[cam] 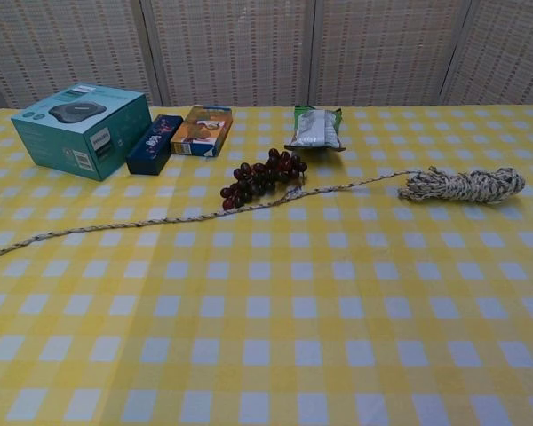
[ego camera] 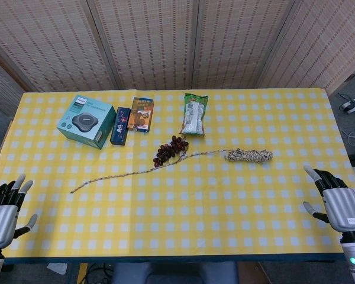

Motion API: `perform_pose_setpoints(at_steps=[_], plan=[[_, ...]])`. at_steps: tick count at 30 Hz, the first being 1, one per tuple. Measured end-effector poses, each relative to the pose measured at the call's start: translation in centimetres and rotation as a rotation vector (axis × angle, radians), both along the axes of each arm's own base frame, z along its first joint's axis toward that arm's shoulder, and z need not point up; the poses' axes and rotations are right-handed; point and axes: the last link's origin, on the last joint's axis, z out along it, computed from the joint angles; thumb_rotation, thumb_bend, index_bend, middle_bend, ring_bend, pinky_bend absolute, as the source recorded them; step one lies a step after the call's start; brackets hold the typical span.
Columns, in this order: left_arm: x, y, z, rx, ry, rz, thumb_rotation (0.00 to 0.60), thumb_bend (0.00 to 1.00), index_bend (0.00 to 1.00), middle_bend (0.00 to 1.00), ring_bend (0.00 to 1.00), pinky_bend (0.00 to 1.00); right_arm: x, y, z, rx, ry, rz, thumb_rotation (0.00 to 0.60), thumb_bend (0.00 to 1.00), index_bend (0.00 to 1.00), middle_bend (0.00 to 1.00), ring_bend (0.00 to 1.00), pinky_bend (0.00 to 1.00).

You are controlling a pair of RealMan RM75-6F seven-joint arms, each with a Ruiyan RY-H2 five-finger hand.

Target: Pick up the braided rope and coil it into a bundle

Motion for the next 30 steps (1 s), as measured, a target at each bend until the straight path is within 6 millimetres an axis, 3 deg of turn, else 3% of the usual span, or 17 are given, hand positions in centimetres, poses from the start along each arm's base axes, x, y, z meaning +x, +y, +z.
perform_pose_setpoints(at_steps=[11, 16, 30], plan=[[0.0, 0.2, 0.4, 0.029, 0.0, -0.002, 0.6, 0.33, 0.0, 0.0, 0.02, 0.0, 0.7, -0.9, -0.5, 0.027, -0.011, 0.043, 0.6, 0.2, 0.11, 0.22, 0.16, 0.28], [0.1, 0.4, 0.4, 0.034, -0.004, -0.004, 0.6, 0.32, 0.0, 0.0, 0.02, 0.0, 1.6, -2.1, -0.9, 0.068, 0.0, 0.06, 0.6, 0.2, 0.11, 0.24, 0.16, 0.28], [-0.2, 0.1, 1.0, 0.058, -0.006, 0.003, 0.6, 0.32, 0.0, 0.0, 0.02, 0.0, 6.9, -10.6, -4.0, 0.229, 0.036, 0.18, 0.6, 0.21, 0.14, 0.26, 0.16, 0.28]])
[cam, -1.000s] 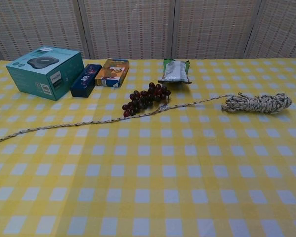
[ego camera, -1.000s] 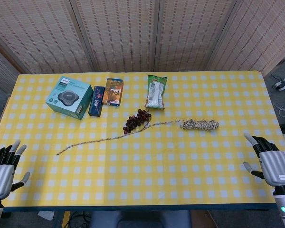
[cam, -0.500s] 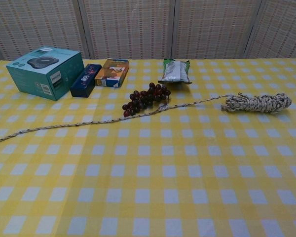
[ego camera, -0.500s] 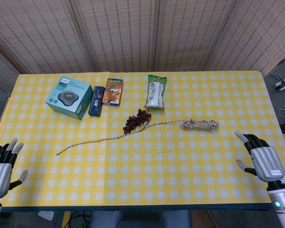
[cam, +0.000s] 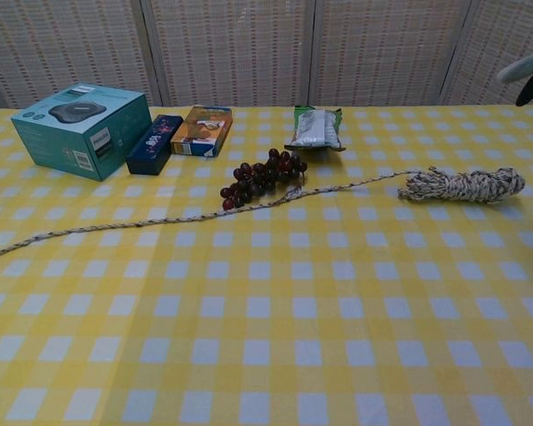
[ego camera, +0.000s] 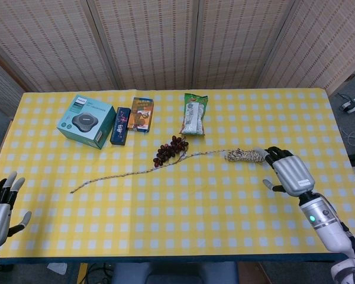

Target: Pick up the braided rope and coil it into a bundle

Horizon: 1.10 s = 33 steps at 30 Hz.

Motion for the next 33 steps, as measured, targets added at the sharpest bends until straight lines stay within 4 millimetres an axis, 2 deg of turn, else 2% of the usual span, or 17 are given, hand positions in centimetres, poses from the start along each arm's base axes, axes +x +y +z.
perform_pose_setpoints(at_steps=[6, 12, 24, 33], plan=[[-0.2, -0.3, 0.0, -0.001, -0.001, 0.01, 0.6, 0.32, 0.0, 0.0, 0.02, 0.0, 1.2, -3.8, -2.7, 0.06, 0.04, -0.009, 0.6, 0.21, 0.16, 0.26, 0.16, 0.28], [-0.4, -0.5, 0.0, -0.004, -0.003, 0.02, 0.6, 0.33, 0.0, 0.0, 0.02, 0.0, 0.7, -6.2, -4.8, 0.075, 0.068, -0.057, 0.6, 0.21, 0.17, 0.26, 0.16, 0.28], [-0.4, -0.7, -0.4, -0.015, -0.008, 0.033, 0.6, 0.32, 0.0, 0.0, 0.02, 0.0, -2.3, -9.2, -6.9, 0.092, 0.134, -0.161, 0.6, 0.24, 0.18, 0.26, 0.16, 0.28], [-0.4, -0.7, -0.5, -0.022, -0.006, 0.041, 0.6, 0.32, 0.0, 0.0, 0.02, 0.0, -3.2, -10.9, -9.0, 0.111, 0.172, -0.197, 0.6, 0.3, 0.24, 0.27, 0.16, 0.28]])
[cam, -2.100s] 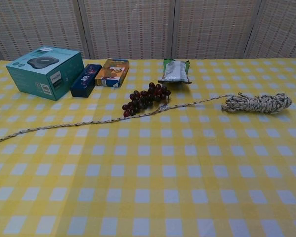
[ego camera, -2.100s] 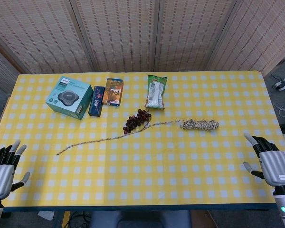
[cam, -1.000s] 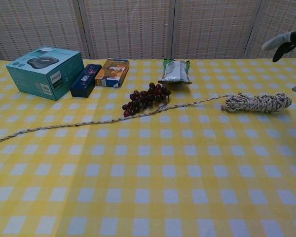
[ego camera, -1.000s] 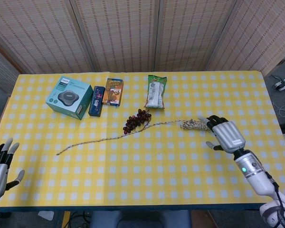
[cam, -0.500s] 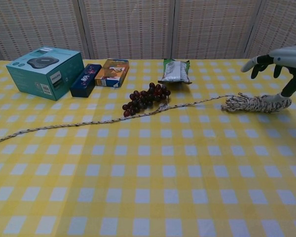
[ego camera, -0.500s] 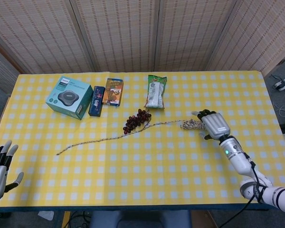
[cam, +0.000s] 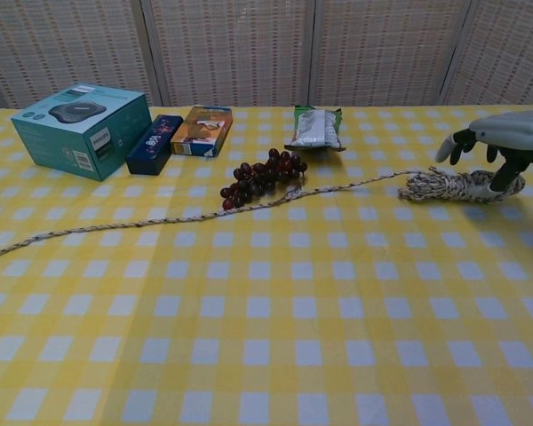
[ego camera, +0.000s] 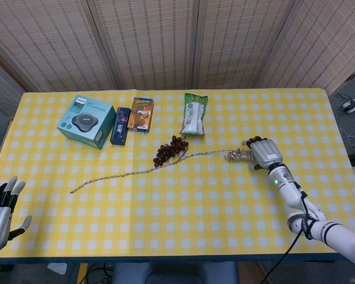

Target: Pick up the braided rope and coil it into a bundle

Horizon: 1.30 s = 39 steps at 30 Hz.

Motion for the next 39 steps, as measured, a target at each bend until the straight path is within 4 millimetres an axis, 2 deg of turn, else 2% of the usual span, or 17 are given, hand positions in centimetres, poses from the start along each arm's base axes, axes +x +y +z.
perform_pose_setpoints(at_steps=[17, 23, 26, 31, 34, 39], plan=[[-0.1, 0.0, -0.3, -0.015, -0.007, 0.013, 0.6, 0.32, 0.0, 0.0, 0.02, 0.0, -1.0, -0.7, -2.1, 0.017, 0.013, -0.043, 0.6, 0.33, 0.33, 0.33, 0.21, 0.29], [-0.2, 0.0, -0.4, -0.015, -0.009, 0.019, 0.6, 0.33, 0.0, 0.0, 0.02, 0.0, -0.9, -0.9, -2.4, 0.013, 0.017, -0.04, 0.6, 0.35, 0.41, 0.38, 0.25, 0.3], [-0.3, 0.0, -0.4, -0.017, -0.01, 0.021, 0.6, 0.33, 0.0, 0.0, 0.02, 0.0, -0.8, -1.0, -2.4, 0.008, 0.016, -0.036, 0.6, 0.36, 0.47, 0.42, 0.3, 0.35], [-0.4, 0.1, -0.4, -0.021, -0.009, 0.018, 0.6, 0.32, 0.0, 0.0, 0.02, 0.0, -0.6, -0.9, -2.4, 0.011, 0.008, -0.028, 0.6, 0.41, 0.6, 0.52, 0.45, 0.56], [-0.3, 0.5, -0.3, -0.023, -0.006, 0.009, 0.6, 0.32, 0.01, 0.0, 0.02, 0.0, -0.3, -0.7, -2.3, 0.014, -0.009, -0.02, 0.6, 0.44, 0.65, 0.57, 0.5, 0.65], [0.2, 1.5, 0.0, -0.024, -0.002, -0.022, 0.6, 0.32, 0.01, 0.0, 0.02, 0.0, 0.6, -0.4, -1.5, 0.017, -0.044, -0.003, 0.6, 0.48, 0.7, 0.61, 0.56, 0.7]])
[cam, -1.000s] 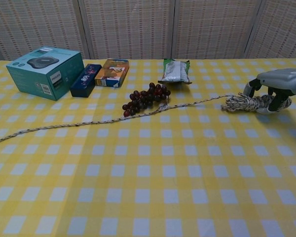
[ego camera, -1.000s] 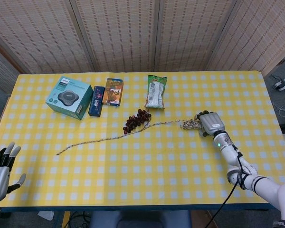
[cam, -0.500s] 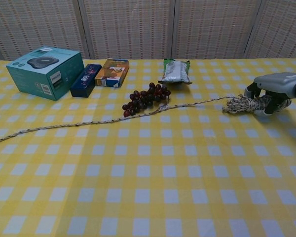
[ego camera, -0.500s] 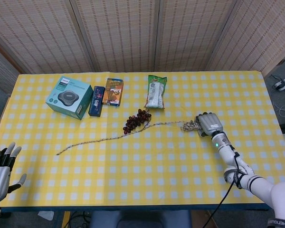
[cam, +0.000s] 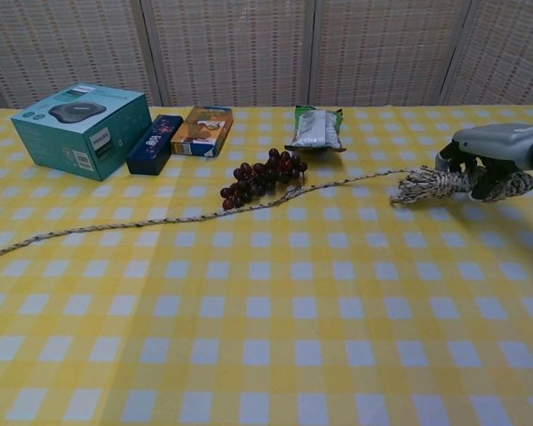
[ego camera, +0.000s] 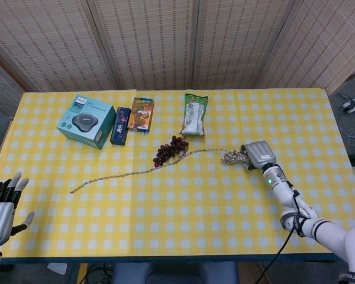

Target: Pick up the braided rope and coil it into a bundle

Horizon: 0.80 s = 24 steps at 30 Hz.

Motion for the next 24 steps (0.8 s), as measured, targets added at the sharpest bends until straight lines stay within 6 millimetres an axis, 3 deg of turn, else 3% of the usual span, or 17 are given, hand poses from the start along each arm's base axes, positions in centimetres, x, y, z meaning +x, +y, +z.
perform_pose_setpoints(at_steps=[5, 13, 16, 21, 24], plan=[[0.4, 1.6, 0.5, 0.007, -0.003, -0.036, 0.6, 0.32, 0.03, 0.0, 0.03, 0.0, 1.1, 0.4, 1.3, -0.006, -0.036, 0.028, 0.6, 0.52, 0.72, 0.63, 0.58, 0.71], [0.5, 4.1, 1.2, 0.023, -0.02, -0.074, 0.6, 0.33, 0.11, 0.03, 0.13, 0.01, 3.8, 1.3, 4.3, -0.044, -0.153, 0.092, 0.6, 0.52, 0.72, 0.63, 0.58, 0.71], [0.6, 5.0, 1.1, 0.004, -0.026, -0.081, 0.6, 0.32, 0.26, 0.14, 0.21, 0.06, 4.7, 1.7, 5.6, -0.061, -0.195, 0.124, 0.6, 0.52, 0.72, 0.63, 0.58, 0.71], [1.0, 6.9, 0.2, -0.053, -0.039, -0.091, 0.6, 0.33, 0.35, 0.29, 0.33, 0.15, 6.0, 2.5, 6.7, -0.06, -0.256, 0.16, 0.6, 0.52, 0.72, 0.64, 0.58, 0.71], [1.0, 8.1, -0.7, -0.091, -0.043, -0.08, 0.6, 0.32, 0.4, 0.39, 0.42, 0.27, 6.5, 3.0, 7.2, -0.061, -0.271, 0.178, 0.6, 0.52, 0.72, 0.64, 0.58, 0.71]])
